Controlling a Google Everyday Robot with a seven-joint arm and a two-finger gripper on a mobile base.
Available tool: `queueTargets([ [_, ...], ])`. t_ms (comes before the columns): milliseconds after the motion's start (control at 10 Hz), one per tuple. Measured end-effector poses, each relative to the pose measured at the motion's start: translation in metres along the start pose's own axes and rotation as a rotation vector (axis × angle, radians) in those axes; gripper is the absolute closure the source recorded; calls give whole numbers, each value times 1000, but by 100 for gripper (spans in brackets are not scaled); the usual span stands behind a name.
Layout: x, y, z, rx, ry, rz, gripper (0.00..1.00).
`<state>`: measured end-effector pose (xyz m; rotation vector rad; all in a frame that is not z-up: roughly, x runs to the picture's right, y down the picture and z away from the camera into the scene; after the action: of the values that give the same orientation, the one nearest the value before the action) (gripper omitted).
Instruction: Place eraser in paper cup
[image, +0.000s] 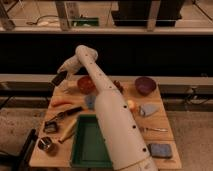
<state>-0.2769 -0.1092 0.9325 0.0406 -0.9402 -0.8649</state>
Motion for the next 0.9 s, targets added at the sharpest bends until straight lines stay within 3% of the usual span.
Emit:
queueTargets([
  [200, 0, 0, 2, -9, -1, 3, 98],
  [400, 1, 0, 3, -20, 7, 11, 82],
  [900, 0, -1, 5, -34, 20, 15, 29],
])
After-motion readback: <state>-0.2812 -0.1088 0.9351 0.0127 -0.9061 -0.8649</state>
